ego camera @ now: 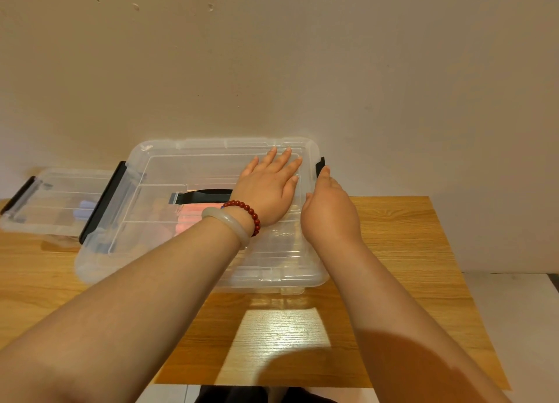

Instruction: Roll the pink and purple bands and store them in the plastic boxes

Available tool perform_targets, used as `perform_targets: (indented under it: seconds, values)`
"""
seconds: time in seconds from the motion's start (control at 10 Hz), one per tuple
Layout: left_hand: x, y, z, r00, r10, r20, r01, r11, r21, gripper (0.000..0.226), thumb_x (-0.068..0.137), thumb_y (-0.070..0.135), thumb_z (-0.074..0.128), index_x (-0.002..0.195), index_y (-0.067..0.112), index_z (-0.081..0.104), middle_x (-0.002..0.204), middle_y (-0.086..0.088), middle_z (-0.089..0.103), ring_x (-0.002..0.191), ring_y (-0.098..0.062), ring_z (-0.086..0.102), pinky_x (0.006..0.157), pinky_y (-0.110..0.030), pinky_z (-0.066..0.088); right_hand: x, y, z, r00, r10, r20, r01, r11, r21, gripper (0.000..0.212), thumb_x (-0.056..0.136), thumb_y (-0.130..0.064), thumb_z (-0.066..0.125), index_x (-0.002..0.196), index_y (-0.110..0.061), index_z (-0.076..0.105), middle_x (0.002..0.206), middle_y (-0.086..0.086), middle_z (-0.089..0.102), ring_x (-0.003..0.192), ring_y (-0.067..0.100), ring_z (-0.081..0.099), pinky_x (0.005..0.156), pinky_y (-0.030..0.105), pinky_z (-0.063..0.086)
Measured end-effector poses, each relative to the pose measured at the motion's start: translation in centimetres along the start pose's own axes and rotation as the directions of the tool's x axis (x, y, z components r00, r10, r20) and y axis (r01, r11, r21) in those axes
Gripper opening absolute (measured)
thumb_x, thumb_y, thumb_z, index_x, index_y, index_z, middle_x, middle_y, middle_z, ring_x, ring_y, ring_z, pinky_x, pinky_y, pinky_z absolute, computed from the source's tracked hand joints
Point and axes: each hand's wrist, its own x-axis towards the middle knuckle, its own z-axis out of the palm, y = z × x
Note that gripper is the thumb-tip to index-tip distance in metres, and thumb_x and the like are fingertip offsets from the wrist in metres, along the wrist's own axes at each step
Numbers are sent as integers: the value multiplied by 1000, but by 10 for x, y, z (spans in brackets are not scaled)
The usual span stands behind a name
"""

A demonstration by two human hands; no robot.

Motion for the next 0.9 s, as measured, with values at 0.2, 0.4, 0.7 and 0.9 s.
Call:
perform_targets:
  seconds: [0.2,0.4,0.7,0.9]
  values:
    - [-1,-1,1,1000,4,-2,-4,1000,-3,48,105,35,16,153,29,15,162,6,7,149,-15,-1,120,-37,-2,0,-1,3,1000,6,-17,-6,1000,-1,69,102,-13,42,157,-10,1,161,8,21,137,25,42,97,32,43]
    - [0,-2,-1,1000,5,0,-5,1000,-30,48,105,34,17,153,27,18,162,4,9,149,-15,0,120,-37,-2,-1,-4,6,1000,-10,-7,9,993,-118,62,106,-25,31,156,-8,-1,164,9,9,151,23,13,115,36,28]
    - [-7,-27,-28,1000,21,1,-21,995,-97,48,106,31,21,152,18,23,162,-1,13,149,-17,4,120,-35,4,2,-40,5,1000,9,-5,-10,974,-226,62,106,-38,23,156,-7,2,165,8,0,152,21,-1,121,41,8]
    - [-15,-68,-53,997,1,-82,-10,994,-108,46,105,29,24,148,15,33,156,-3,30,147,-18,18,117,-34,14,12,-88,14,997,-72,-31,63,967,-248,61,107,-37,20,156,-7,0,165,8,-1,152,21,-3,122,41,2]
